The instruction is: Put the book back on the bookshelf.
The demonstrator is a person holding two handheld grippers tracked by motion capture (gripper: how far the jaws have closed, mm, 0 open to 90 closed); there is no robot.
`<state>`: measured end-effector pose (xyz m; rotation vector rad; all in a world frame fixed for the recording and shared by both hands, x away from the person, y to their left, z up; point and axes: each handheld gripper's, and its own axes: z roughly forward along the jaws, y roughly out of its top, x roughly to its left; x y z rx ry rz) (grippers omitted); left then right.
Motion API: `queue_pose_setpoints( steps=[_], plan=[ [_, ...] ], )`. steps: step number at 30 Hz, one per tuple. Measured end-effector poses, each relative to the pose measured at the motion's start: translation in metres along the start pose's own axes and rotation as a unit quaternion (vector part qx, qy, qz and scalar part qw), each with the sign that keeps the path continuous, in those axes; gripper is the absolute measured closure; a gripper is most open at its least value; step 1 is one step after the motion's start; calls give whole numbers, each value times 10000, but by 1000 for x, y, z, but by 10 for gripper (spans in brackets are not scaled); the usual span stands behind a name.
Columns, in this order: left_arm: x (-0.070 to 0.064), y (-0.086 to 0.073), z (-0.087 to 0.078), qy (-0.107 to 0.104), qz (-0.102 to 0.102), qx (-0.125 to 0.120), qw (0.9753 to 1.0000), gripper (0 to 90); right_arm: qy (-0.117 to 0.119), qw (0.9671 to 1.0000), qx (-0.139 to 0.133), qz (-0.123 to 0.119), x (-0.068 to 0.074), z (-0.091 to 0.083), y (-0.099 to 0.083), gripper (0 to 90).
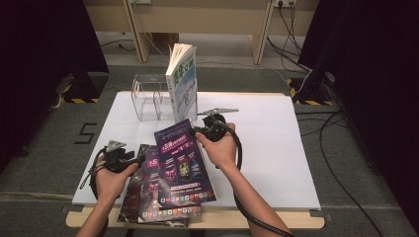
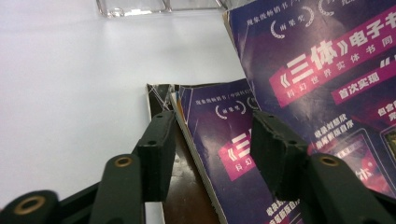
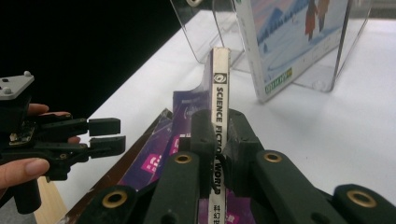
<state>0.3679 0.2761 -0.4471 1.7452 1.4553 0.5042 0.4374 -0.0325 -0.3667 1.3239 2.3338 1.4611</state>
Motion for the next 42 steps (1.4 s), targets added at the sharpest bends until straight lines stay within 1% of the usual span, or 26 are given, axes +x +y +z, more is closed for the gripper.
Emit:
queue_pose_setpoints(
  steps=[7, 11, 13, 18, 21, 23, 30, 35, 40, 42],
  plan=[
    [-1, 4, -8, -24, -14, -114, 9999, 479, 19, 9994, -289, -186, 14, -8, 11, 834],
    [-4, 7, -13, -65, -18, -197, 9998, 480, 34, 9989, -391, -275, 22, -11, 19, 834],
    [-5, 9, -16, -114, -15, -248, 9996, 479, 24, 9983, -469, -334, 26, -12, 23, 835],
    [-11, 13, -22, -240, -70, -366, 9990, 474, 88, 9972, -626, -405, 38, -13, 33, 834],
    [-13, 15, -26, -284, -97, -430, 9986, 470, 88, 9962, -724, -476, 43, -12, 38, 834],
    [-14, 17, -28, -295, -120, -466, 9984, 471, 108, 9957, -779, -484, 45, -12, 40, 835],
    [-18, 20, -32, -437, -216, -599, 9970, 454, 145, 9943, -942, -475, 51, -6, 47, 834],
    [-20, 21, -33, -442, -229, -673, 9965, 438, 113, 9930, -1045, -530, 55, -3, 51, 835],
    [-21, 21, -34, -425, -192, -701, 9964, 422, 101, 9917, -1151, -568, 60, 1, 53, 835],
    [-23, 22, -35, -446, -184, -711, 9963, 422, 97, 9914, -1189, -539, 61, 2, 54, 834]
  ],
)
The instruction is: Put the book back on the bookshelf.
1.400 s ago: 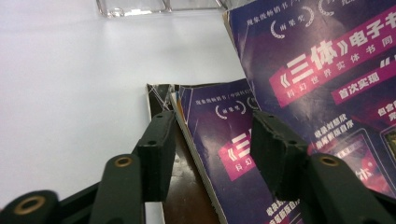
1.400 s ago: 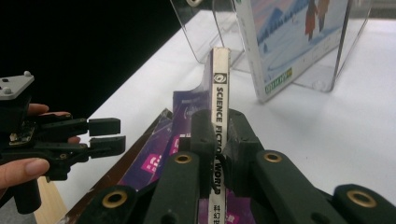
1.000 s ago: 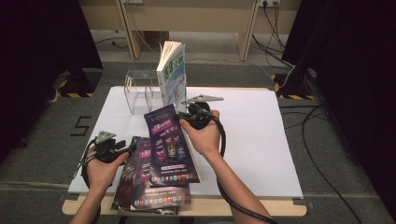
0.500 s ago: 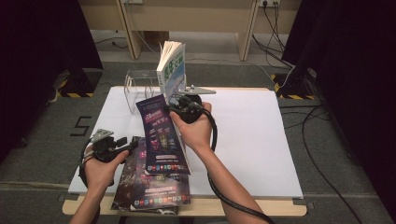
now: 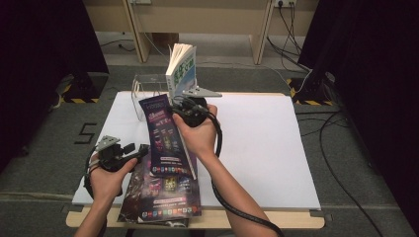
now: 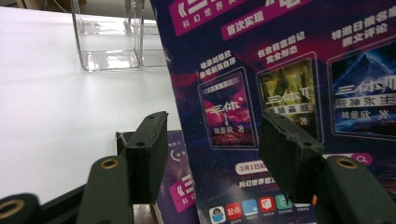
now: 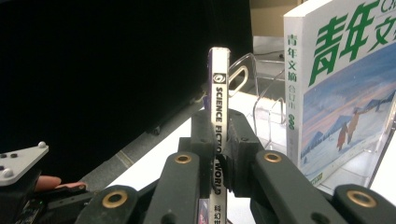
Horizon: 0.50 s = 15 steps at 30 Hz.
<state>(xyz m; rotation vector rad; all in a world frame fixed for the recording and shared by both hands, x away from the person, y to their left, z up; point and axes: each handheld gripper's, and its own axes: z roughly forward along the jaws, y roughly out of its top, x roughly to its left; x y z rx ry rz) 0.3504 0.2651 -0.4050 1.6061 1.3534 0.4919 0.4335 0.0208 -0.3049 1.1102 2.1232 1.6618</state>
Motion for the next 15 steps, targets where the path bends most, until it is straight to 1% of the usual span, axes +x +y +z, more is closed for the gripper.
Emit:
queue_pose_setpoints(
  steps=[1, 5, 7, 9, 12, 15],
  plan=[
    [-1, 0, 0, -15, -2, -10, 10000, 422, -21, 10000, 6, -20, 1, 0, 0, 834],
    [-5, 3, -1, -65, 57, -98, 9999, 423, -57, 9999, -135, -71, 2, 2, 1, 834],
    [-9, 6, -2, -151, 59, -173, 9997, 423, -72, 9998, -177, -76, 2, 3, 2, 834],
    [-13, 9, -3, -213, 110, -235, 9994, 422, -108, 9997, -222, -95, 3, 4, 3, 834],
    [-25, 17, -2, -342, 187, -354, 9986, 413, -133, 9995, -246, -119, 5, 5, 5, 835],
    [-38, 25, -1, -432, 247, -423, 9979, 404, -150, 9992, -347, -116, 6, 5, 7, 834]
  ],
)
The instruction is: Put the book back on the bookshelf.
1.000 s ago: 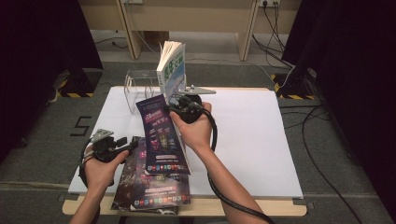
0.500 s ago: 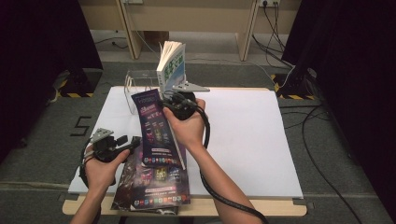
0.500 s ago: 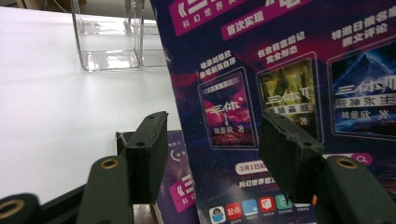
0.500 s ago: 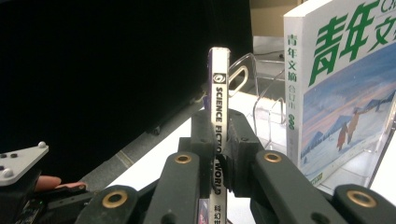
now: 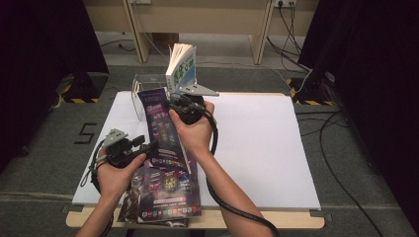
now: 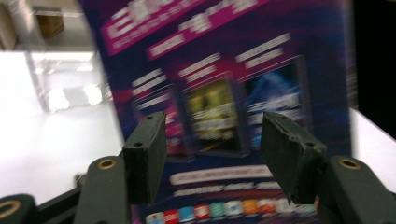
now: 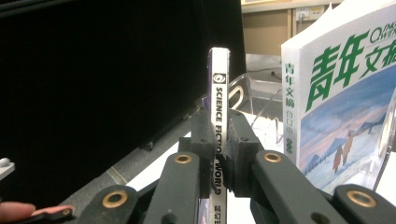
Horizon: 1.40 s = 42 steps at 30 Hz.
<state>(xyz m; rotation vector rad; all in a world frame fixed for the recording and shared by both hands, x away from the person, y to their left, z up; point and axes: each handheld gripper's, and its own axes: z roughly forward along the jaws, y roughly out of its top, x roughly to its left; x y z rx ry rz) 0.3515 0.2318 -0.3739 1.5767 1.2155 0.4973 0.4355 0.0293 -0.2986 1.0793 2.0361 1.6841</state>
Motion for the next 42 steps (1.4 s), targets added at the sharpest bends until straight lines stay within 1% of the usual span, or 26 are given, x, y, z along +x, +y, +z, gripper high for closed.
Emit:
queue_pose_setpoints(
  steps=[3, 5, 9, 10, 12, 13, 16, 19, 22, 23, 25, 27, 32, 33, 35, 37, 39, 42],
  plan=[
    [-11, 8, 3, -96, 32, -28, 9999, 402, -22, 10000, -41, -19, 2, 1, 2, 834],
    [-18, 13, 6, -95, 48, -42, 9999, 400, -50, 10000, -48, -19, 3, 2, 3, 835],
    [-27, 21, 10, -114, 50, -46, 9999, 393, -86, 9999, -74, -68, 3, 4, 4, 834],
    [-29, 23, 10, -92, 65, -67, 9999, 392, -90, 9999, -63, -27, 4, 4, 4, 834],
    [-32, 29, 12, -148, 42, -90, 9998, 389, -112, 9999, -65, -79, 4, 5, 5, 834],
    [-34, 32, 13, -140, 42, -120, 9998, 388, -114, 9999, -70, -86, 4, 5, 5, 834],
    [-37, 41, 17, -40, 66, -191, 9998, 381, -132, 9998, -72, -98, 5, 6, 5, 834],
    [-40, 46, 22, 66, 111, -197, 9997, 375, -146, 9998, -70, -126, 5, 7, 6, 834],
    [-43, 50, 27, 59, 94, -173, 9998, 377, -162, 9997, -56, -147, 6, 7, 7, 834],
    [-45, 50, 28, 84, 130, -159, 9998, 377, -176, 9997, -60, -157, 5, 7, 7, 834],
    [-45, 51, 31, 185, 183, -127, 9996, 377, -187, 9997, -50, -156, 5, 7, 7, 834],
    [-46, 51, 34, 234, 174, -94, 9995, 376, -209, 9996, -25, -171, 4, 8, 6, 833],
    [-50, 53, 43, 434, 263, -74, 9987, 373, -255, 9996, 21, -151, 3, 8, 6, 833],
    [-51, 53, 46, 466, 269, -89, 9985, 373, -265, 9995, 17, -167, 3, 8, 6, 833],
    [-52, 53, 49, 483, 204, -103, 9986, 373, -272, 9995, 31, -150, 3, 8, 7, 833],
    [-54, 53, 53, 587, 284, -128, 9978, 375, -295, 9994, 39, -201, 2, 8, 7, 833],
    [-55, 52, 56, 607, 263, -141, 9977, 377, -289, 9995, 58, -146, 2, 8, 8, 832],
    [-56, 50, 58, 656, 290, -173, 9973, 381, -318, 9993, 45, -174, 2, 7, 8, 832]
  ],
)
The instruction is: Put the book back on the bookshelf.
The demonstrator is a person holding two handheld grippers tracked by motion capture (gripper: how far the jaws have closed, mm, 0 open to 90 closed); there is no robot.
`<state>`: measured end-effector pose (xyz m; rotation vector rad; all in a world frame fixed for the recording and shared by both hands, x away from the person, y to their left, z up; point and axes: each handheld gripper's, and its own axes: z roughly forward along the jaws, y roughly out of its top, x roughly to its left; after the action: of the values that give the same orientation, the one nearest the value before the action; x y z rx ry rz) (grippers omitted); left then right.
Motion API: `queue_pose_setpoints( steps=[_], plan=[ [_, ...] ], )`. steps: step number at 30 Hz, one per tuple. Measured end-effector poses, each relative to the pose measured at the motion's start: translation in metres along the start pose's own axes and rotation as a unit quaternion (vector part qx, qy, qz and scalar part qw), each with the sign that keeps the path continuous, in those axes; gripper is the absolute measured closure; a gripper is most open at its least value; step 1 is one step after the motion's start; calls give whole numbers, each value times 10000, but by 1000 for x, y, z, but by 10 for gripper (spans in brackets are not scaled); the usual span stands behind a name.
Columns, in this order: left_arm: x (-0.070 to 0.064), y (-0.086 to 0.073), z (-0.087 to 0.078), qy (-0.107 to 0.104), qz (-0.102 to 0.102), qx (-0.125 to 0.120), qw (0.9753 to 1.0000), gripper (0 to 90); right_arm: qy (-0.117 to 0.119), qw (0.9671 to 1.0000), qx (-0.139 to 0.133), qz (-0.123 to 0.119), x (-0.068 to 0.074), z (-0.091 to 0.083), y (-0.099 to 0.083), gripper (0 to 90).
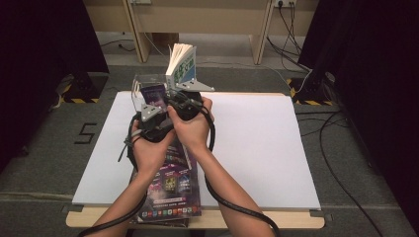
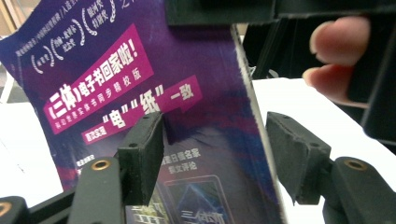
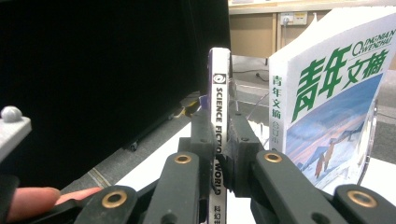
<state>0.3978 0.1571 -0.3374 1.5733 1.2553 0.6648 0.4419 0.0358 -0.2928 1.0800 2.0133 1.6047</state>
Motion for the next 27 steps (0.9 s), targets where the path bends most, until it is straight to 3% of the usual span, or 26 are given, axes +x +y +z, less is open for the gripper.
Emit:
queue_pose_setpoints(
  steps=[6, 17, 21, 27],
  plan=[
    [-7, -3, 1, 250, 212, 40, 9995, 403, -53, 9999, 36, 82, 3, -1, -2, 831],
    [-2, -8, -8, 215, -47, 209, 9995, 593, 64, 9999, 147, 4, 9, 0, -3, 806],
    [0, -12, -14, 386, 2, 312, 9988, 646, 160, 9995, 221, -136, 15, 2, -6, 784],
    [15, -17, -25, 455, -25, 378, 9982, 785, 355, 9988, 257, -203, 25, 5, -9, 717]
  ],
)
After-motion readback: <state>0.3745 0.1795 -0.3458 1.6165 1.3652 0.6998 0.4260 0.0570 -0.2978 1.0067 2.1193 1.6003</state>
